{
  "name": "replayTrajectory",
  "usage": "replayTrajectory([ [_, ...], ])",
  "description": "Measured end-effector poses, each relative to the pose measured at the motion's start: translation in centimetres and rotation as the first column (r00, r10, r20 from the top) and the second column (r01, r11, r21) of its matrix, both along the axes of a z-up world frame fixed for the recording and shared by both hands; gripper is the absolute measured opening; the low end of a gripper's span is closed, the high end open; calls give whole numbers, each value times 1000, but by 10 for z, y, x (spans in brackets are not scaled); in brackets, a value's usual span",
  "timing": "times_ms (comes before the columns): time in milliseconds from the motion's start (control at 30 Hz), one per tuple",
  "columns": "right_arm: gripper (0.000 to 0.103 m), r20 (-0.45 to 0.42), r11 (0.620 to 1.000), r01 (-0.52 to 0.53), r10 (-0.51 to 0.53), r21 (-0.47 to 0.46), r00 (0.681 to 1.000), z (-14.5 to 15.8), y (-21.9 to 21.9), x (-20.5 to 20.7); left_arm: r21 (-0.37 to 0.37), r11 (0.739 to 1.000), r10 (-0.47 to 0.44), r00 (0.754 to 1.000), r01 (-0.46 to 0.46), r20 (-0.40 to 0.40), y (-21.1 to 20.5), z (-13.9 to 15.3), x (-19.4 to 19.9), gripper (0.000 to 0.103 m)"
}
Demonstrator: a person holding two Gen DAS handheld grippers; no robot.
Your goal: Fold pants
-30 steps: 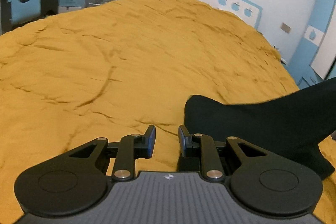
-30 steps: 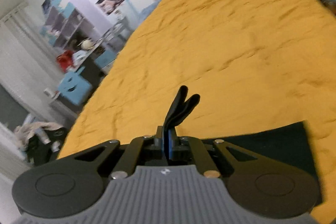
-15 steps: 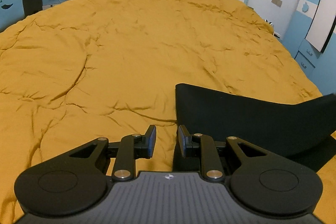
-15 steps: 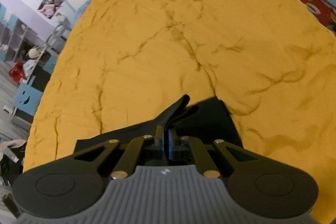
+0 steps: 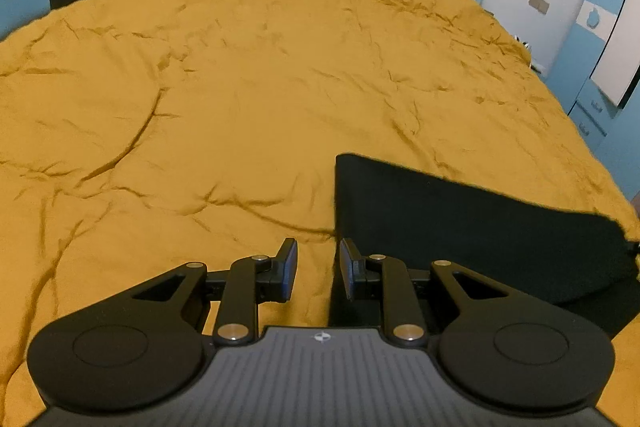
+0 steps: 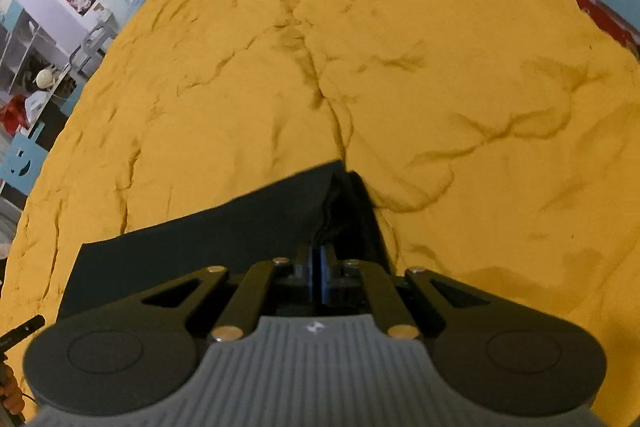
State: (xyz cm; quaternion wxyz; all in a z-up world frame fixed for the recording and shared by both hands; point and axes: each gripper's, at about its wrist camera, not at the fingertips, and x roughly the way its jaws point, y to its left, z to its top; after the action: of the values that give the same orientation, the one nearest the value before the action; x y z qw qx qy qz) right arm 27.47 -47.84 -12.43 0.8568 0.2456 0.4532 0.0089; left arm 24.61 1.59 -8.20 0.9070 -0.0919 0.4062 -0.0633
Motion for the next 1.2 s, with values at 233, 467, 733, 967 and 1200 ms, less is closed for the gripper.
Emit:
replayTrajectory([
  [233,0,-6,1000,-9,9,-21,1000,-3,6,-3,-234,970,46,997,-60,-63,9,-20,59,53],
  [467,0,4,1000,0,0,-14,1000,-7,8,-1,-400,902,77,972,-163,-223,7,-70,112,53],
  [733,0,171,992,-86,101,-90,980,30,18,-16,-381,924,-39,999,45,25,1,-40,103,9],
  [967,0,150,988,-54,76,-144,986,8,14,0,-289,955,-55,997,69,57,-6,-41,95,9],
  [1200,0,90,994,-1,10,-107,996,-21,12,4,-158,986,53,999,-53,-8,-1,-50,95,12],
])
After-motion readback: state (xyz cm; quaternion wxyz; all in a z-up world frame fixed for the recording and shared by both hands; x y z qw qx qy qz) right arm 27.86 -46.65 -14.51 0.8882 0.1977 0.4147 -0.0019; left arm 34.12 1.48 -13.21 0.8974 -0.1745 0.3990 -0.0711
